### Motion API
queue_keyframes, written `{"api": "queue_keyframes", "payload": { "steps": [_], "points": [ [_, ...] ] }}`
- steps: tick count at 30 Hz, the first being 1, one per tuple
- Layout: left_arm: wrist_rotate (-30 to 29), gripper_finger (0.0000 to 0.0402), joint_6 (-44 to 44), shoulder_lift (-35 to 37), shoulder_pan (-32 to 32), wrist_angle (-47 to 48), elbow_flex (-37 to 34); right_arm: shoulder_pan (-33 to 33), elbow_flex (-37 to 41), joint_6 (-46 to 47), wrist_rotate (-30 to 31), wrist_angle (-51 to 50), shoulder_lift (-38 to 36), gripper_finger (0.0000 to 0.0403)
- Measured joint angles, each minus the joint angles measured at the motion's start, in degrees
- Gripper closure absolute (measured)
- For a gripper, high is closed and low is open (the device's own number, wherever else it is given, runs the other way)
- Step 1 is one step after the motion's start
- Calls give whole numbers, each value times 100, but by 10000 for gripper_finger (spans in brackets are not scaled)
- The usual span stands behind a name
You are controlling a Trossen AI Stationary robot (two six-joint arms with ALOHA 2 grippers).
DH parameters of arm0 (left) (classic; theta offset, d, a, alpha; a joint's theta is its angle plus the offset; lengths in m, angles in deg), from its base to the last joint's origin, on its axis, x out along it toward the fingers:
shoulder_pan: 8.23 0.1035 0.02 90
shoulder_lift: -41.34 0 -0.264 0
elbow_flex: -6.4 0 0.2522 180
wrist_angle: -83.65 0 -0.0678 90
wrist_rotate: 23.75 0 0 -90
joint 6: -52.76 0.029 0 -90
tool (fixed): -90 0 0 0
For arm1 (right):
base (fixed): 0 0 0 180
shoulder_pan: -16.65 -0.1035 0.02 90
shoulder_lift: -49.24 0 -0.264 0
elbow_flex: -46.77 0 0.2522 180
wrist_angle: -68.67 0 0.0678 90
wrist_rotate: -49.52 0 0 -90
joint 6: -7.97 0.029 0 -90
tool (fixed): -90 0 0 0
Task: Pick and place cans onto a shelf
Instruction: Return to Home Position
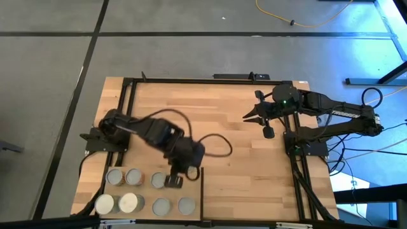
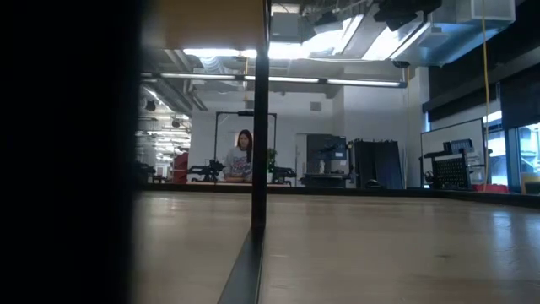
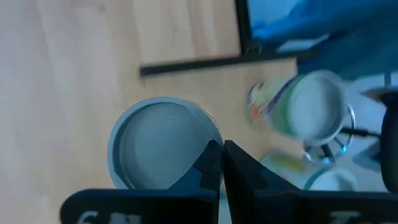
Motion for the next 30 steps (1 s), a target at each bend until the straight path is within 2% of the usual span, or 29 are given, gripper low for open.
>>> {"api": "queue_keyframes", "payload": {
  "steps": [4,8,11,19,30],
  "points": [
    [-623,401,-476,-37,-430,-572,7,0,0,-2,0,5,1,343],
    [-1182,401,-1091,-103,-678,-635,-136,0,0,-5,0,34,0,343],
    [-1284,401,-1500,-129,-850,-696,-437,0,0,-7,0,45,0,343],
    [-1270,401,-1942,-130,-1135,-1506,-1342,2,0,-2,0,55,2,343],
    [-1314,401,-1955,-129,-1191,-1517,-1687,2,0,28,0,176,0,343]
  ]
}}
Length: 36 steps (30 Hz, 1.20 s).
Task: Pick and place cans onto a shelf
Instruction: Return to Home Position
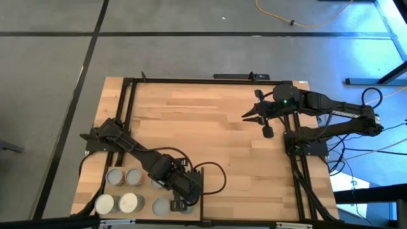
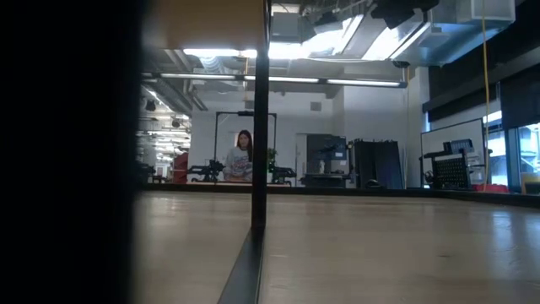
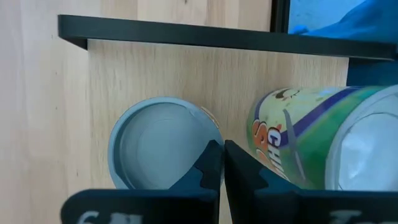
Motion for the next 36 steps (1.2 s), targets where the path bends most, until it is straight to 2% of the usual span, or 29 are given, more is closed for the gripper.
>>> {"api": "queue_keyframes", "payload": {
  "steps": [12,23,30,36],
  "points": [
    [-144,367,-136,0,0,27,0,0,0,2,0,139,1,343],
    [-76,365,-175,24,28,92,0,0,0,0,0,154,0,343],
    [-125,363,-237,369,167,402,130,-2,0,-9,0,215,-44,343],
    [-880,363,-331,927,310,735,151,-2,-2,-22,2,216,-240,343]
  ]
}}
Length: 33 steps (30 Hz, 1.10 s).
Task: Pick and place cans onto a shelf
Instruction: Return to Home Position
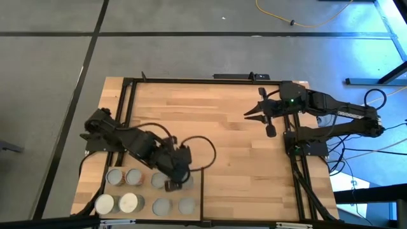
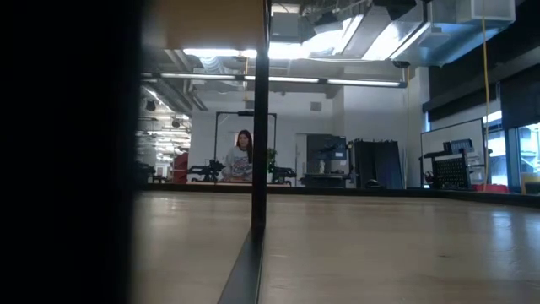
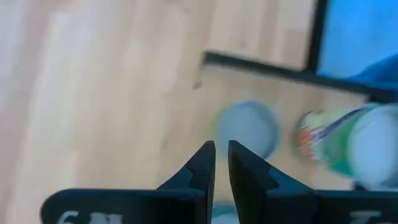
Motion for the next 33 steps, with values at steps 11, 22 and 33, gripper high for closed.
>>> {"api": "queue_keyframes", "payload": {
  "steps": [11,22,33],
  "points": [
    [-751,398,353,633,247,875,-7,2,-1,-2,-1,-6,-299,343],
    [-2582,401,472,1799,-1,977,-190,38,-1,-2,3,-507,-1010,343],
    [-3163,401,-198,4540,-453,-34,-3268,355,-1,602,18,-663,-1295,343]
  ]
}}
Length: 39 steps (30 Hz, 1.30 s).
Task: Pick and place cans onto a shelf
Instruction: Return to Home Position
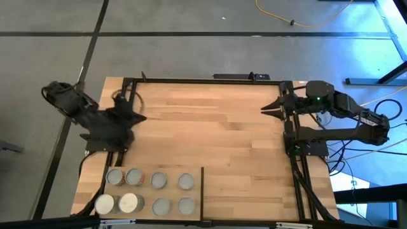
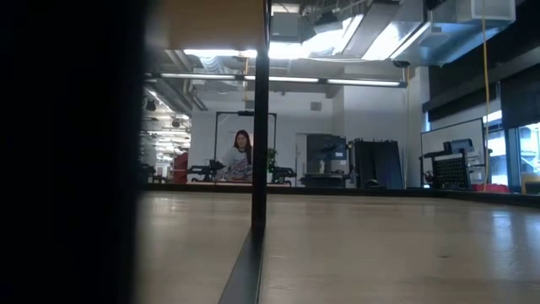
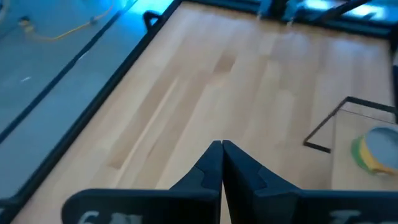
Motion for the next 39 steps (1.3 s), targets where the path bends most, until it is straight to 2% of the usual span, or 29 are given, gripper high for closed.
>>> {"api": "queue_keyframes", "payload": {
  "steps": [5,8,12,16,27,32,35,39],
  "points": [
    [-78,401,499,1636,-86,-962,-1328,82,2,316,541,-117,-126,344],
    [-120,401,719,2660,-86,-1502,-1975,87,65,349,684,-322,-263,358],
    [-119,401,1264,3740,-84,-2234,-2626,87,281,339,687,-319,-627,394],
    [-117,401,1997,4547,-84,-2852,-3075,87,634,443,733,-41,-1134,396],
    [-78,401,3314,5813,-84,-3475,-3793,87,2061,975,773,694,-2826,400],
    [-30,401,3552,5797,-79,-3624,-3858,87,2491,1255,1045,758,-3480,401],
    [57,401,3623,5787,-82,-3735,-4100,87,2714,1270,1043,1240,-3787,401],
    [346,401,3810,5797,-82,-4331,-4407,87,3161,1410,1035,1580,-3979,401]
  ]
}}
